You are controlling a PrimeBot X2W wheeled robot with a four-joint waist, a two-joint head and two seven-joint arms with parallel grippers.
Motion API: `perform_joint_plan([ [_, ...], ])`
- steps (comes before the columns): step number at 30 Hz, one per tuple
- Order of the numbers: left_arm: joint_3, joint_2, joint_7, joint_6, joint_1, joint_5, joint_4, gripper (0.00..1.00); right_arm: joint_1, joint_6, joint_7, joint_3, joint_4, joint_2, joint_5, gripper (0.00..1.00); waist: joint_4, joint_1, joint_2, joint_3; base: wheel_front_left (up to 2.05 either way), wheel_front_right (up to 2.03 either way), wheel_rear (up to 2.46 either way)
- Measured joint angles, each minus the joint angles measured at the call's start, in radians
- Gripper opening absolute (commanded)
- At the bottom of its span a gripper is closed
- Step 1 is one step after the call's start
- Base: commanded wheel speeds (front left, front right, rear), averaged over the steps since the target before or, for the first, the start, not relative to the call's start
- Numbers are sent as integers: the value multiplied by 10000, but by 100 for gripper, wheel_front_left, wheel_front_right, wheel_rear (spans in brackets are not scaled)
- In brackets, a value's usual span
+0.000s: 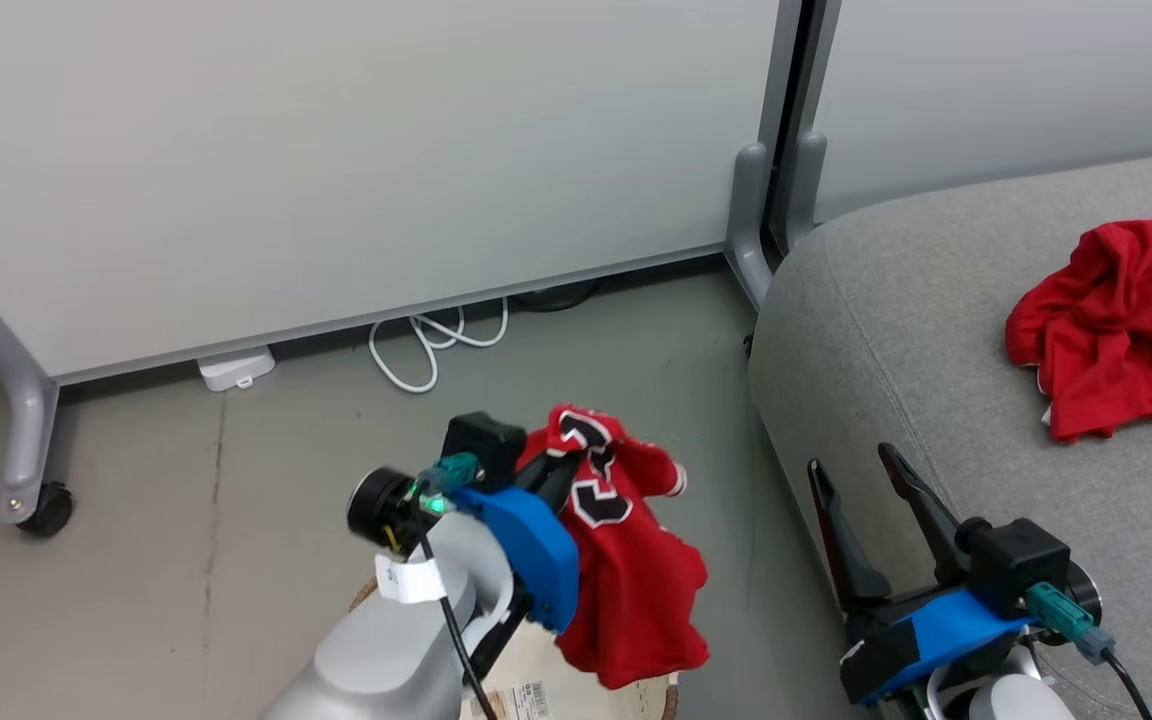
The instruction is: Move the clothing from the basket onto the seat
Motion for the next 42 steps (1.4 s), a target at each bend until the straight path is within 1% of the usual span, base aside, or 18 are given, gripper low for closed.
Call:
perform_joint_plan([
  [11,-1599,-44,-54,-2,-1550,-1124,-706,0,135,0,305,249,-205,0,-31,100,89,2,0,-297,0,0,0],
  [18,-2268,-56,-113,-4,-2191,-1858,-769,0,138,0,441,428,-301,0,-94,100,-6,3,0,-408,0,0,0],
  [33,-3080,-50,-424,61,-2552,-2976,-470,0,346,0,648,483,-508,0,-249,100,-15,2,0,-464,0,0,0],
  [37,-3287,-52,-506,107,-2594,-3162,-399,0,331,0,782,857,-500,0,-268,100,3,2,0,-425,0,0,0],
  [42,-3563,-54,-562,138,-2742,-3350,-364,0,-35,0,920,1379,-119,0,-370,100,83,3,0,-347,0,0,0],
])
